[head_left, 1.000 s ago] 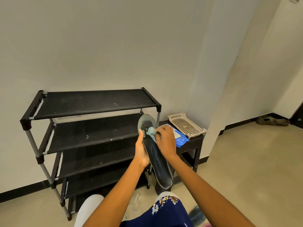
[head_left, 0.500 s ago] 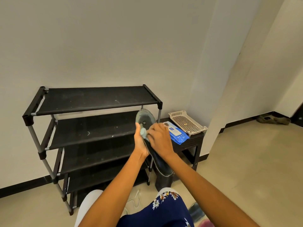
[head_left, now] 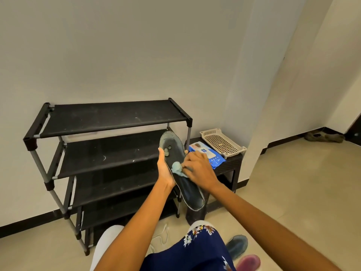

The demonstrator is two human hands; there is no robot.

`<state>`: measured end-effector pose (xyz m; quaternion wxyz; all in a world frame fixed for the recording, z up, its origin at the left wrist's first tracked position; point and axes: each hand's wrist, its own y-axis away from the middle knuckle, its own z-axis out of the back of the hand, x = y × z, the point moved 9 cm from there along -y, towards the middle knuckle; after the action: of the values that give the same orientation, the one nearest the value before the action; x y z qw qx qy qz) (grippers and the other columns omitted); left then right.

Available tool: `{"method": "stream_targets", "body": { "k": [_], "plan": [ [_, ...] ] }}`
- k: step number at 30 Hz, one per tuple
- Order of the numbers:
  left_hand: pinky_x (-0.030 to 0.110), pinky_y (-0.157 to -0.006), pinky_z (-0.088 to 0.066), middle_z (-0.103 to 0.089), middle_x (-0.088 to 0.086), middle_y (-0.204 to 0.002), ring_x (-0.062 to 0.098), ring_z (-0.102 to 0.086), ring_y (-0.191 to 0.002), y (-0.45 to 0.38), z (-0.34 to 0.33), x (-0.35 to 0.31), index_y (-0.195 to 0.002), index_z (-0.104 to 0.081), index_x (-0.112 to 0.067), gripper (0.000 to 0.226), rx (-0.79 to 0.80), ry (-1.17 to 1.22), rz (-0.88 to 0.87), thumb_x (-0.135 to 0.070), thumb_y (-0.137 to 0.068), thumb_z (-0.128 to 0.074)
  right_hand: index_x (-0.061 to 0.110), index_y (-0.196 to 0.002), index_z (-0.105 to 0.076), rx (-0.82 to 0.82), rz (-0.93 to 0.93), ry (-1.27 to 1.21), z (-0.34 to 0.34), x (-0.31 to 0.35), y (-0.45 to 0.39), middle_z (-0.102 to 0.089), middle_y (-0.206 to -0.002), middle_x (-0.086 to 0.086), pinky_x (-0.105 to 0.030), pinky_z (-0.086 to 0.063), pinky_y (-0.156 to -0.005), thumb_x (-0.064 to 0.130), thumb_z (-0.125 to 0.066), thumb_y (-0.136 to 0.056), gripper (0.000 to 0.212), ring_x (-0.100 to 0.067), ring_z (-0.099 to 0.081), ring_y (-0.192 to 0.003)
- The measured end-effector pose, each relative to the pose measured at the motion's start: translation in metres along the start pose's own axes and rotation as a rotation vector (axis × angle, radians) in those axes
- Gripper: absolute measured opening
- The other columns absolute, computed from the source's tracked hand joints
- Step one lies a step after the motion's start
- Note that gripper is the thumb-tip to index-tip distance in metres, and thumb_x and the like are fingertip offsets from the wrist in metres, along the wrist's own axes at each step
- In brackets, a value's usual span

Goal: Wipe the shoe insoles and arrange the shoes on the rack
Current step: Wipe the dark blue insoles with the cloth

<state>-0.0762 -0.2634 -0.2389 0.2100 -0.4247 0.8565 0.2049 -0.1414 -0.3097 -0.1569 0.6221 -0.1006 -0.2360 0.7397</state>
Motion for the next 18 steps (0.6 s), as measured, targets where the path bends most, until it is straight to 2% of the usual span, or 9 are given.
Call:
{"method": "stream_targets", "body": {
  "k": [2, 4, 6, 8, 10, 11, 13, 15, 18],
  "plan": [
    [0.043, -0.094, -0.045, -0.064, 0.018, -0.111, 0.029, -0.06, -0.102, 0.003, -0.01, 0.01, -0.123, -0.057, -0.006, 0.076, 0.044, -0.003, 0.023, -0.069, -0.087, -0.034, 0.016, -0.091, -0.07, -0.044, -0.128, 0.072, 0.008, -0.02, -0.009, -0.058, -0.099, -0.002, -0.035, -0.032, -0.087, 0.023, -0.059, -0.089, 0.013, -0.02, -0.046, -0.102],
    [0.042, -0.092, -0.047, -0.065, 0.018, -0.112, 0.028, -0.06, -0.104, 0.003, -0.017, 0.012, -0.122, -0.058, -0.006, 0.076, 0.042, -0.034, 0.026, -0.069, -0.088, -0.032, 0.014, -0.092, -0.07, -0.087, -0.205, 0.095, 0.014, -0.027, -0.015, -0.058, -0.098, -0.004, -0.034, -0.032, -0.087, 0.021, -0.057, -0.09, 0.015, -0.021, -0.046, -0.1],
    [0.039, -0.084, -0.051, -0.068, 0.016, -0.104, 0.026, -0.064, -0.097, -0.002, -0.012, 0.005, -0.119, -0.059, -0.006, 0.075, 0.008, -0.098, 0.01, -0.069, -0.088, -0.032, 0.013, -0.09, -0.069, -0.038, -0.143, 0.007, 0.008, -0.014, -0.015, -0.058, -0.096, -0.004, -0.033, -0.035, -0.085, 0.02, -0.058, -0.089, 0.013, -0.02, -0.046, -0.096],
    [0.037, -0.078, -0.054, -0.07, 0.014, -0.095, 0.025, -0.066, -0.089, -0.009, 0.002, -0.004, -0.112, -0.062, -0.005, 0.072, -0.041, -0.124, -0.013, -0.067, -0.089, -0.034, 0.013, -0.088, -0.069, 0.09, -0.033, -0.066, -0.006, 0.001, -0.006, -0.058, -0.094, -0.004, -0.033, -0.037, -0.081, 0.019, -0.06, -0.087, 0.011, -0.019, -0.047, -0.094],
    [0.038, -0.079, -0.053, -0.071, 0.014, -0.092, 0.025, -0.066, -0.088, -0.012, 0.011, -0.006, -0.106, -0.064, -0.007, 0.07, -0.037, -0.099, -0.019, -0.068, -0.089, -0.034, 0.015, -0.087, -0.069, 0.154, -0.013, -0.063, -0.008, -0.003, -0.005, -0.058, -0.094, -0.002, -0.031, -0.036, -0.076, 0.019, -0.06, -0.087, 0.01, -0.016, -0.048, -0.091],
    [0.04, -0.085, -0.051, -0.071, 0.015, -0.097, 0.027, -0.065, -0.093, -0.01, 0.009, -0.005, -0.109, -0.064, -0.007, 0.073, -0.017, -0.078, -0.005, -0.07, -0.087, -0.033, 0.015, -0.086, -0.068, 0.102, -0.07, -0.103, -0.004, -0.011, -0.009, -0.057, -0.091, -0.001, -0.029, -0.034, -0.072, 0.017, -0.059, -0.088, 0.01, -0.014, -0.048, -0.086],
    [0.043, -0.095, -0.047, -0.065, 0.017, -0.114, 0.028, -0.062, -0.103, -0.009, 0.007, -0.003, -0.122, -0.059, -0.007, 0.08, 0.027, -0.063, 0.019, -0.073, -0.085, -0.034, 0.012, -0.087, -0.063, -0.096, -0.32, -0.3, 0.012, -0.037, -0.014, -0.056, -0.084, 0.0, -0.024, -0.036, -0.065, 0.012, -0.055, -0.09, 0.009, -0.013, -0.049, -0.078],
    [0.041, -0.092, -0.048, -0.064, 0.016, -0.117, 0.027, -0.062, -0.104, -0.007, 0.007, -0.003, -0.127, -0.056, -0.008, 0.079, 0.043, -0.053, 0.008, -0.071, -0.087, -0.032, 0.01, -0.092, -0.061, -0.208, -0.453, -0.432, 0.018, -0.046, -0.016, -0.059, -0.085, 0.0, -0.02, -0.039, -0.064, 0.01, -0.052, -0.092, 0.01, -0.013, -0.052, -0.078],
    [0.041, -0.088, -0.049, -0.066, 0.017, -0.111, 0.029, -0.062, -0.103, 0.0, 0.002, -0.005, -0.117, -0.061, -0.008, 0.077, 0.017, -0.087, 0.014, -0.071, -0.087, -0.029, 0.01, -0.101, -0.063, -0.084, -0.35, -0.367, 0.0, -0.016, -0.026, -0.063, -0.095, -0.003, -0.02, -0.046, -0.077, 0.012, -0.049, -0.095, 0.016, -0.01, -0.054, -0.086]
  ]
}}
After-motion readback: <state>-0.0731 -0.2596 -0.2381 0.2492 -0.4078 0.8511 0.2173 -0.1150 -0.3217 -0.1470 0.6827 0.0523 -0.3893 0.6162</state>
